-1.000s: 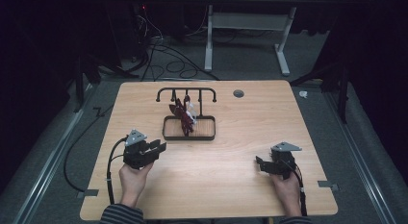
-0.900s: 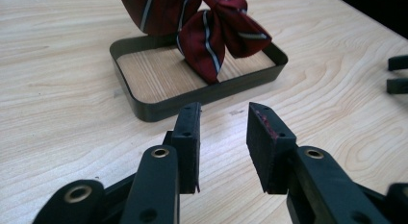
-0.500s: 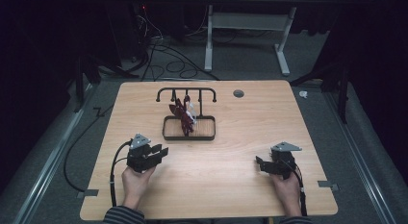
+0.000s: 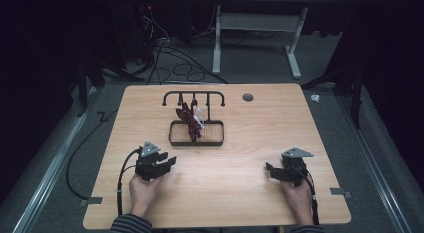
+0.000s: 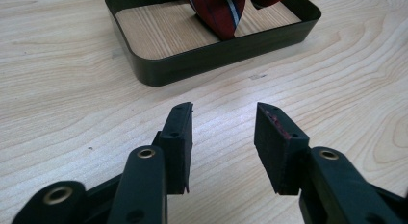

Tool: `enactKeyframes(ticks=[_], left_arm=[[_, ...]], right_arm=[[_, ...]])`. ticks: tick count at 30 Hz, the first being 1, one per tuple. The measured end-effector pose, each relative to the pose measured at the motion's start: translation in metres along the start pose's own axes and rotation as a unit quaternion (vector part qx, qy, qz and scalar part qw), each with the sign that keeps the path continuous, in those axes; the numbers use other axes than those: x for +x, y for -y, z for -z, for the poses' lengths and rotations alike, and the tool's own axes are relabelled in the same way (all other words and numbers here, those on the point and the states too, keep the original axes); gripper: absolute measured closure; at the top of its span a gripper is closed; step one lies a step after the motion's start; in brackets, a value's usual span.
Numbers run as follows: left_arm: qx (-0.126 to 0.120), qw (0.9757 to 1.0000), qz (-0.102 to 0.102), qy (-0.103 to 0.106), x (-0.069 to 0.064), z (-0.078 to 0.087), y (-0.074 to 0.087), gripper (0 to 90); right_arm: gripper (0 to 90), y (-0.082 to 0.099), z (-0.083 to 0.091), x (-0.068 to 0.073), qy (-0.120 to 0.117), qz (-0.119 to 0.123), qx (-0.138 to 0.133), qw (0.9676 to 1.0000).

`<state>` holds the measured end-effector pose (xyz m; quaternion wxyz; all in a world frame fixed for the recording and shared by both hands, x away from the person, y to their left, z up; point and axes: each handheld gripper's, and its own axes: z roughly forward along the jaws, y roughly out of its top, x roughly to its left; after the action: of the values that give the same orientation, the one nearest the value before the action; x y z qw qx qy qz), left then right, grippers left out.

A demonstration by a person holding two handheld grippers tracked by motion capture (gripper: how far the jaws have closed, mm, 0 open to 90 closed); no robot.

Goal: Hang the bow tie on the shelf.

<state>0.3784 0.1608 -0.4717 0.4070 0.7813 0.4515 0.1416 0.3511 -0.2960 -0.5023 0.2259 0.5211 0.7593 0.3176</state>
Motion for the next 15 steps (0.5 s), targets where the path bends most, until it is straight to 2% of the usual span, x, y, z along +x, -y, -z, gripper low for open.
enactKeyframes(ticks=[7,8,15], left_arm=[[0.009,0.9999,0.008,-0.009,0.003,-0.010,0.007,55.9],[0.012,0.9997,0.005,-0.018,0.003,-0.013,0.009,55.1],[0.020,0.9990,-0.006,-0.039,0.004,-0.025,0.011,54.1]], right_arm=[[27.1,0.000,0.000,0.000,0.000,0.000,0.000,1.0000],[27.1,0.000,0.000,0.000,0.000,0.000,0.000,1.0000],[27.1,0.000,0.000,0.000,0.000,0.000,0.000,1.0000]])
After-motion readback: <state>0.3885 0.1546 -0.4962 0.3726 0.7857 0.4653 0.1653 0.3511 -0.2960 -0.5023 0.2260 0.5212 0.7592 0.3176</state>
